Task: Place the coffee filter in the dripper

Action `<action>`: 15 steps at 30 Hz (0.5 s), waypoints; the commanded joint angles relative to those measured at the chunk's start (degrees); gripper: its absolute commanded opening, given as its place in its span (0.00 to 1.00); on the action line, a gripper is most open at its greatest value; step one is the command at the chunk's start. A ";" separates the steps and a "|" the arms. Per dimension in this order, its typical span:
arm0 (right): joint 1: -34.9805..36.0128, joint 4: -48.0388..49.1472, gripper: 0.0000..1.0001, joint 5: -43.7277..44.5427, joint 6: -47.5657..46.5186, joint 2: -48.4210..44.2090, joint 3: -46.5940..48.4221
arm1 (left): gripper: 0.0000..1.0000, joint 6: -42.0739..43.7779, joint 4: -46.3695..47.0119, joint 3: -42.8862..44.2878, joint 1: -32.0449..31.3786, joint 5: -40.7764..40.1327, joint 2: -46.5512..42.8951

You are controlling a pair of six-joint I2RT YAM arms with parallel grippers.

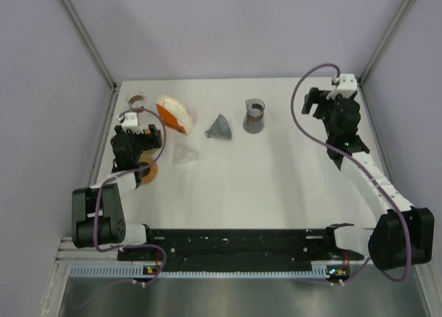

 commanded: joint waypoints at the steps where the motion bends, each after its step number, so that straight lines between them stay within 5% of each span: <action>1: 4.43 -25.03 0.86 -0.75 4.36 6.41 17.14 | 0.97 2.70 -22.62 14.54 0.41 -0.81 -2.97; 7: 12.79 -42.00 0.84 6.74 2.78 23.80 42.19 | 0.96 9.11 -45.68 28.61 1.11 -2.68 -3.67; 15: 13.85 -59.24 0.67 1.03 6.21 47.54 69.88 | 0.94 11.22 -67.06 40.14 1.11 -4.95 -3.06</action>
